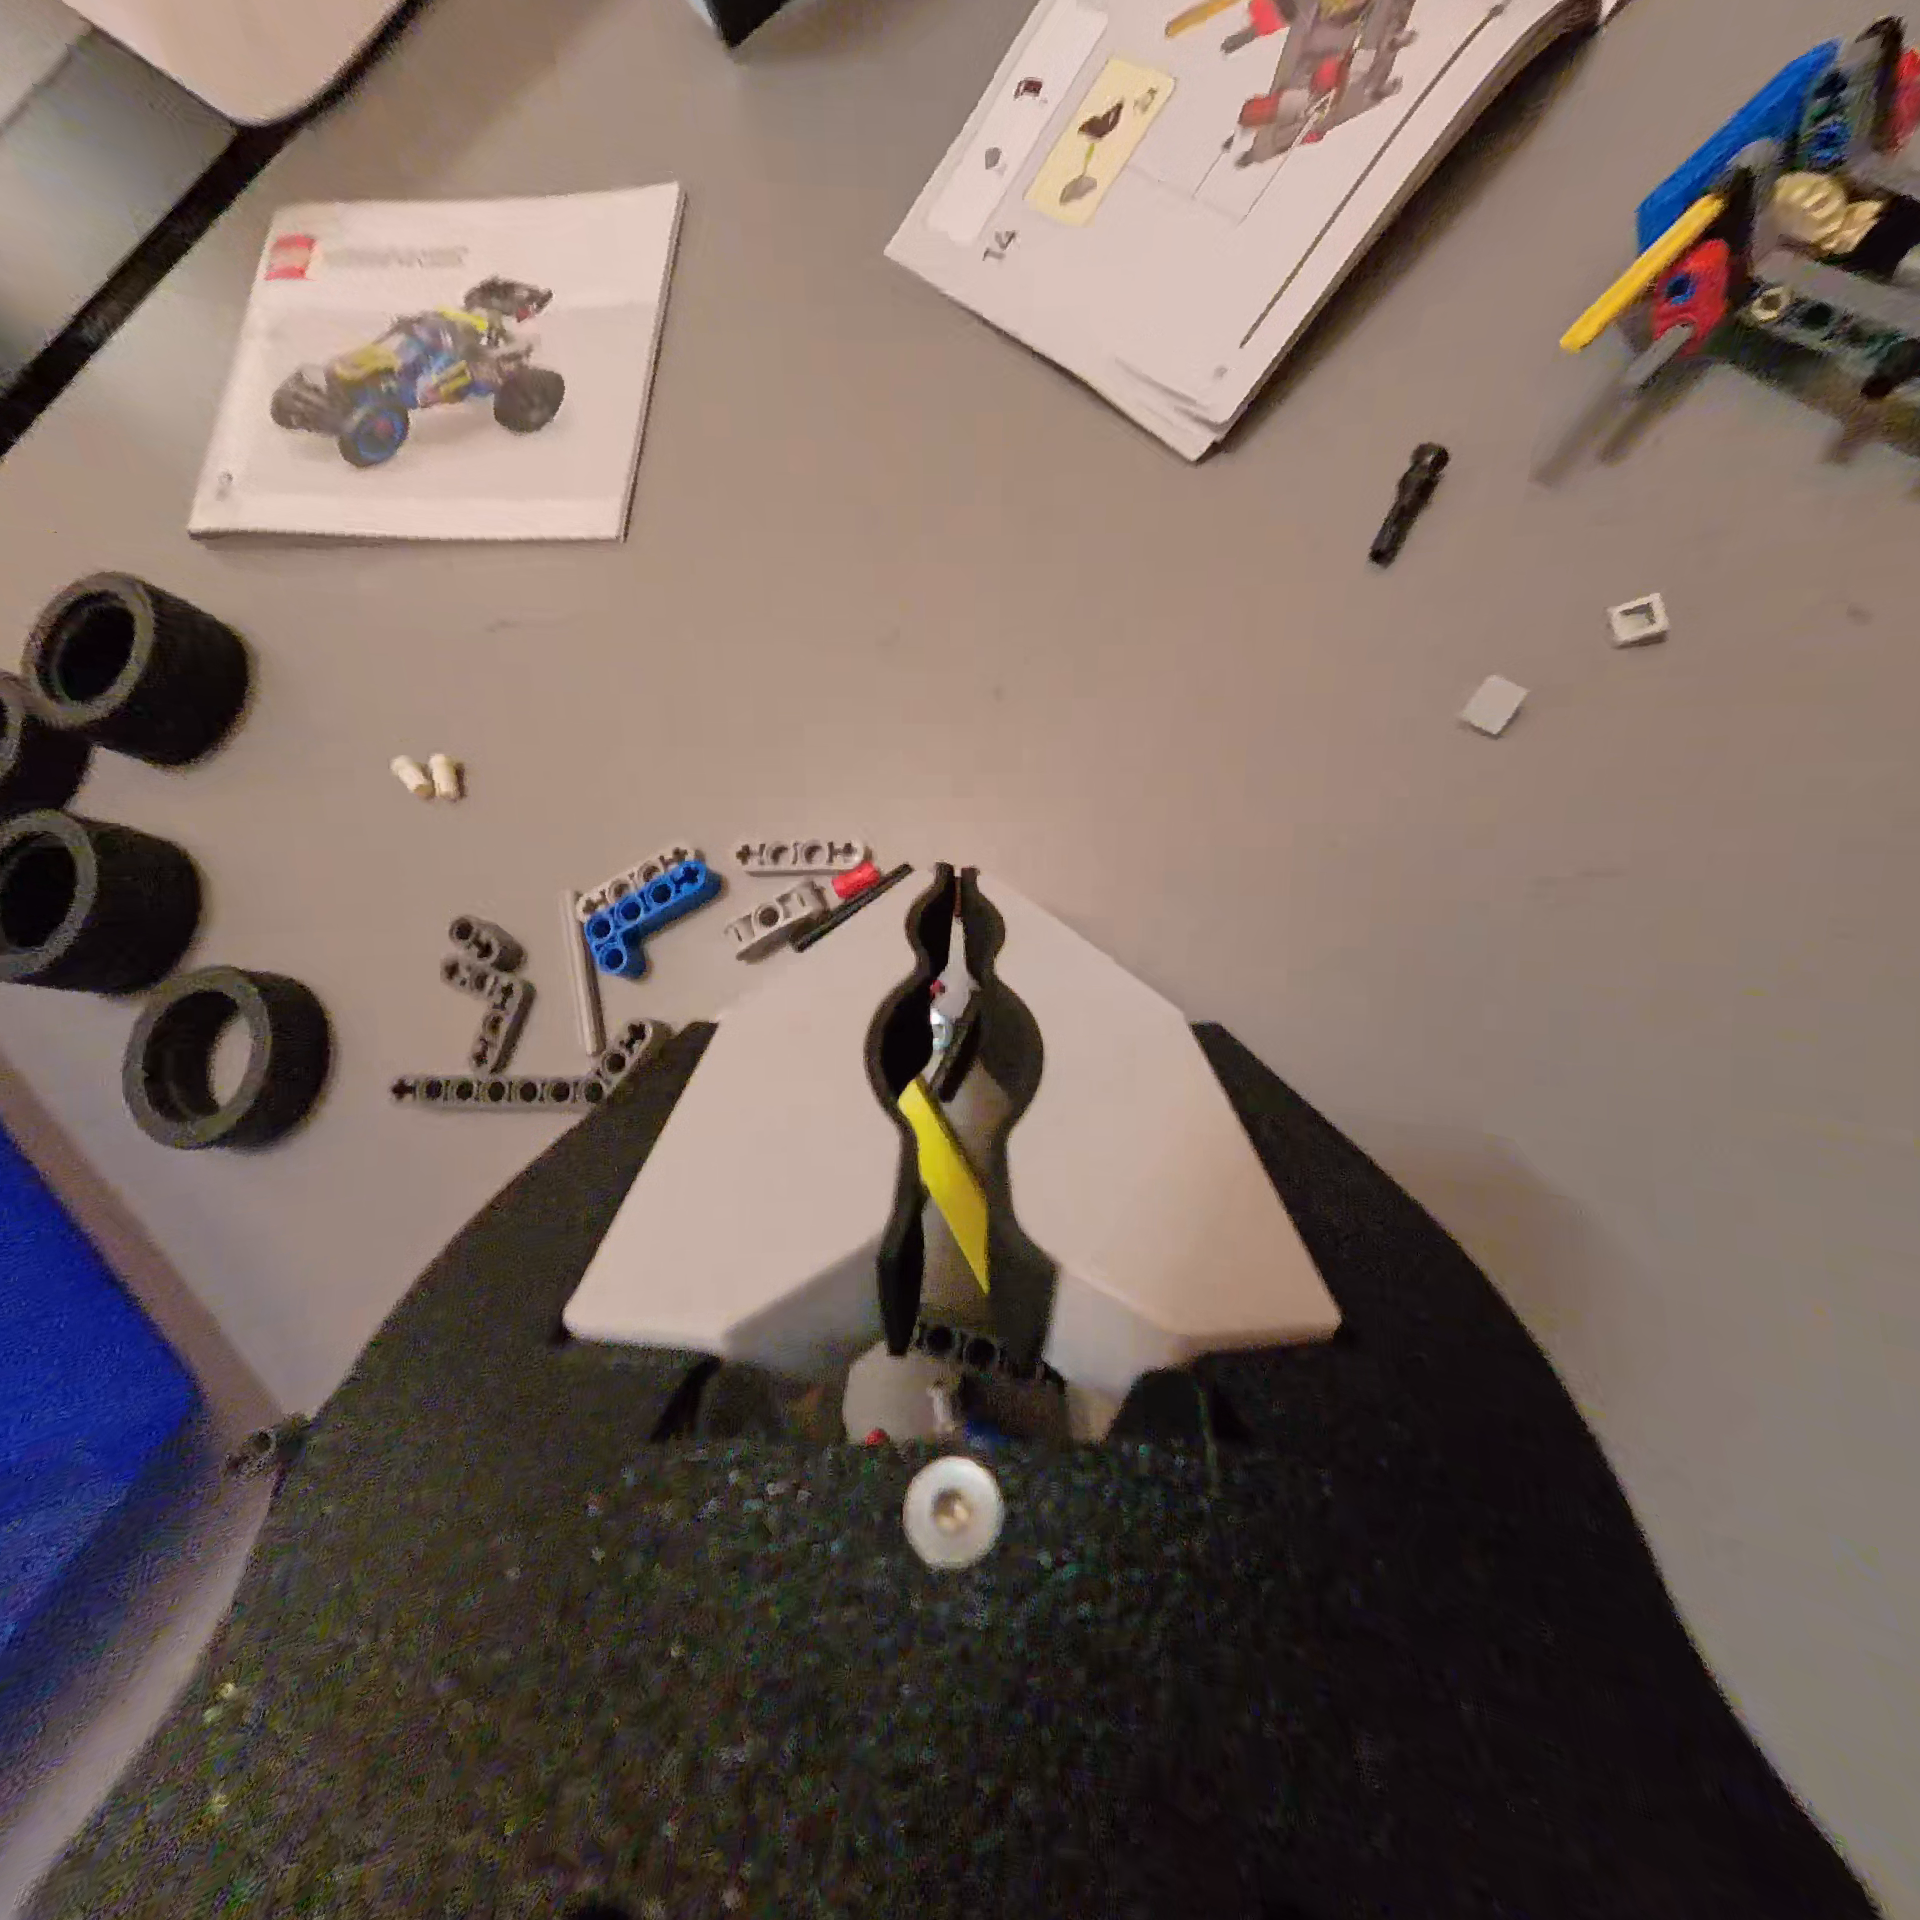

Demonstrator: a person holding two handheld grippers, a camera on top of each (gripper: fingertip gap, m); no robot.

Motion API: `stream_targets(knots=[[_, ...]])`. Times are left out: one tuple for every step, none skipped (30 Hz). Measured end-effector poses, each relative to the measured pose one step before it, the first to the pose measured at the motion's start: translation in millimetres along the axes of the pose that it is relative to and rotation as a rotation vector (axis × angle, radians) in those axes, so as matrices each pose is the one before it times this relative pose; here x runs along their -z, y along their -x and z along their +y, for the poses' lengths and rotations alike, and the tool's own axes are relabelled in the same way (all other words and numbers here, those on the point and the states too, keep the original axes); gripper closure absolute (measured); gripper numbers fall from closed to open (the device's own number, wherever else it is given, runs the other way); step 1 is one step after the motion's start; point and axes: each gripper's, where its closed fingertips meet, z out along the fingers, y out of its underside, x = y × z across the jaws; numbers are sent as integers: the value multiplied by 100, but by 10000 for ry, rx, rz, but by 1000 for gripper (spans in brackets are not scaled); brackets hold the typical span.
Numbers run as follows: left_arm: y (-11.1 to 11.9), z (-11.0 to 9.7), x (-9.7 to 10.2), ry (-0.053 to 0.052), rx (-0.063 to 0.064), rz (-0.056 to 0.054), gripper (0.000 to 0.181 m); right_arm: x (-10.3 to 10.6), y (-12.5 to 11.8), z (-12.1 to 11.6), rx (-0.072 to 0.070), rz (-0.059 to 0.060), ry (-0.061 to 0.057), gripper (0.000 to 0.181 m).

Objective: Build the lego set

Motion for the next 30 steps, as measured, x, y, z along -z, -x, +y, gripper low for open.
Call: stream_targets(knots=[[-230,-644,153,-269,-197,-34,181,-2,-26,1,17,42,7,181],[-373,-768,105,-299,-203,6,181,11,-11,-2,21,38,1,181],[-642,-778,12,-281,-211,144,181,3,-25,0,3,34,1,181],[-697,-814,-90,-305,-255,126,181,16,-94,7,-31,67,9,181],[-643,-805,-173,-318,-308,24,181,61,-76,10,-62,40,5,180],[-796,-696,-268,-251,-308,107,181,138,56,12,-61,-78,-5,172],[-940,-660,-383,-195,-255,212,181,215,-27,11,-111,-46,-17,165],[-878,-693,-412,-208,-217,155,181,262,-220,108,-225,36,45,158],[-807,-580,-415,-208,-230,131,181,339,-378,32,-321,96,35,153],[-881,-448,-426,-160,-238,180,181,403,-245,-222,-304,-3,-111,149],[-789,-370,-413,-118,-220,125,181,451,-17,-419,-272,-129,-234,145],[-574,-292,-371,-89,-199,15,181,441,88,-506,-228,-156,-283,144],[-411,-206,-281,-37,-163,-29,181,390,63,-510,-166,-102,-284,141],[-291,-161,-193,12,-118,-49,181,291,136,-353,-109,-107,-182,139],[-222,-172,-121,7,-100,-85,181,209,258,-174,-30,-161,-56,136],[-239,-247,-51,-39,-94,-76,181,157,309,-151,2,-175,-19,132],[-330,-277,-14,-69,-69,0,181,107,342,-114,-14,-191,22,130],[-386,-193,-16,-39,-31,53,181,93,370,-84,-13,-204,65,127],[-272,-57,-15,44,12,1,181,86,338,-65,34,-155,76,125],[-157,40,20,108,49,-56,181,78,323,-50,96,-116,88,124],[-206,11,45,98,77,-14,181,38,272,-3,132,-54,100,124],[-249,-114,91,23,93,9,181,-24,203,10,106,-2,90,124],[-163,-204,111,-40,113,-62,181,-74,293,-4,74,-65,81,125],[-147,-122,112,3,169,-56,181,-89,407,-32,90,-143,71,128],[-297,-10,67,76,234,66,181,-62,365,-98,103,-102,18,130],[-395,-15,54,46,241,118,181,-59,299,-171,69,-52,-44,131],[-428,-71,31,-23,210,119,181,-33,380,-192,43,-106,-66,134],[-589,72,-9,32,235,241,181,-36,422,-167,54,-137,-48,138],[-580,265,-75,152,309,256,181,-27,278,-130,42,-49,-44,142],[-205,341,-93,171,342,19,181,-62,109,-103,-27,43,-54,145]])
